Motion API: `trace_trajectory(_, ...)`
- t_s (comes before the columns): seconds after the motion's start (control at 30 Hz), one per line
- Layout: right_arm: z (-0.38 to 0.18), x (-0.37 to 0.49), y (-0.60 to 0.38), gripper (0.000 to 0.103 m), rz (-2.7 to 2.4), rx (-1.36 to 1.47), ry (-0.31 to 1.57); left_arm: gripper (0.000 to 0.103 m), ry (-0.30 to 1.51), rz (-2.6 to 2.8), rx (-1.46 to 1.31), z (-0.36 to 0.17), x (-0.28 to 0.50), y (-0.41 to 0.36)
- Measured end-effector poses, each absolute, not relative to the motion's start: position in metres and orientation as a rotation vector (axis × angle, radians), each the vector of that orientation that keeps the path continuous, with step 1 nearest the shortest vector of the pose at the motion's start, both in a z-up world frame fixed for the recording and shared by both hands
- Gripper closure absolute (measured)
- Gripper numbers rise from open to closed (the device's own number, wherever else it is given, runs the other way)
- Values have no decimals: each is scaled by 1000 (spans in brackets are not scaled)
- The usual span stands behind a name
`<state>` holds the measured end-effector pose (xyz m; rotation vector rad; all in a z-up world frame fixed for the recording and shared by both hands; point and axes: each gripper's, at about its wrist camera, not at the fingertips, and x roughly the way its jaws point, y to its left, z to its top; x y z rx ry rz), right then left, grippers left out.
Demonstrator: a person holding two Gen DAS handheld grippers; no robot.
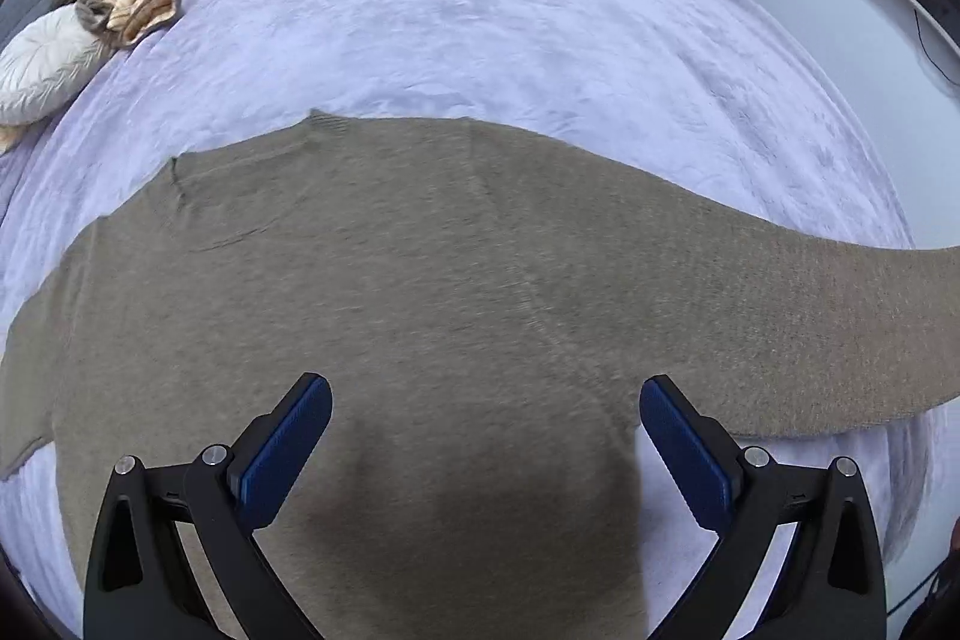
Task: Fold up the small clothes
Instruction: 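Lift the cuff with the right tool, fold sleeve across body, release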
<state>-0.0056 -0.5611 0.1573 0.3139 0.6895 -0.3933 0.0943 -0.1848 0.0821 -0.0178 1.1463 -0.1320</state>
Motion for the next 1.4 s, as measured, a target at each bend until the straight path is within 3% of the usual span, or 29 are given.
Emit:
trace_trajectory(0.37, 222, 6, -458, 96, -366, 140, 642, 0, 1153, -43, -106, 75, 63, -76)
trace_trajectory(0.87, 263, 42, -269, 96, -211, -36, 609, 0, 1114, 9, -150, 67, 11, 36)
trace_trajectory(1.17, 233, 64, -151, 96, -98, -126, 661, 0, 1105, 50, -230, 60, -7, 95)
trace_trajectory(1.4, 173, 84, -49, 96, -63, -281, 723, 0, 1127, 82, -241, 47, -23, 122)
